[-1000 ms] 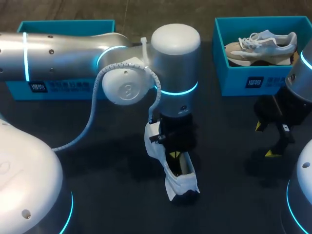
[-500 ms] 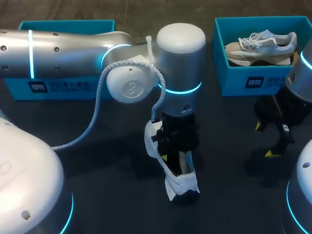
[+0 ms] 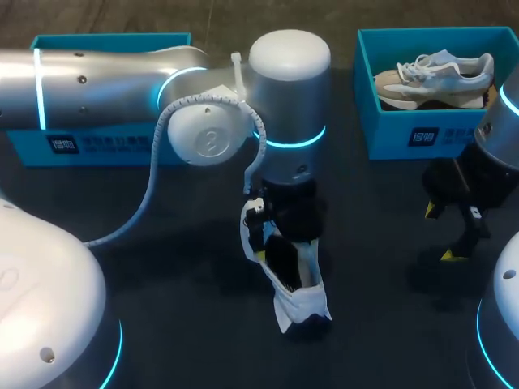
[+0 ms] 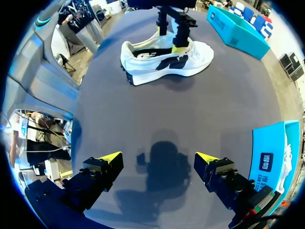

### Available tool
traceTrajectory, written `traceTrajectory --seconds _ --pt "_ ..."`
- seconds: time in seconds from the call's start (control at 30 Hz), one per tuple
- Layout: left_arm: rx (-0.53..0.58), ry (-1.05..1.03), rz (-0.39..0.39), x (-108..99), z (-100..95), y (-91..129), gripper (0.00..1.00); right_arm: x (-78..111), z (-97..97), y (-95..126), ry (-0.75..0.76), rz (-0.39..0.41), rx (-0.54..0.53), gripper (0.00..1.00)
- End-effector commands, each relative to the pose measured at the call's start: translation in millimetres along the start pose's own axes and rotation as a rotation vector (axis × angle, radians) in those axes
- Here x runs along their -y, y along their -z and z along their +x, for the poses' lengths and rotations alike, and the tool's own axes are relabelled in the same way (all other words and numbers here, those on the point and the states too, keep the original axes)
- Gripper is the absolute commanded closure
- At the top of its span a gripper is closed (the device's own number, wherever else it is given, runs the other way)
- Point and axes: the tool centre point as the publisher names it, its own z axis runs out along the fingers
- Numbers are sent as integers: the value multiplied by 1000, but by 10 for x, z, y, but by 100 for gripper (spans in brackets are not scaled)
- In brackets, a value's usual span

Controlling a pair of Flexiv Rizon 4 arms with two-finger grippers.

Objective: Take the shoe out of the shoebox, open the shoe tongue, remove and reinsert the insole, then place the shoe into the shoebox

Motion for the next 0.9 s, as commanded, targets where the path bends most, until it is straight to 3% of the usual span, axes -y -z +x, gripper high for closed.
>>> traceTrajectory --seconds 0.03,0.37,0.57,0.73,0.9 --pt "13 0 -2 -93 54 88 0 -2 9 -3 -1 2 2 0" --pt "39 4 -52 -181 63 300 0 -2 9 -3 -1 2 2 0" --pt "71 12 -74 -261 178 518 0 -2 9 -3 -1 2 2 0" --pt "86 37 -100 -420 245 673 0 -2 9 -3 -1 2 2 0" --pt "92 18 -89 -610 182 772 0 -2 9 -3 -1 2 2 0"
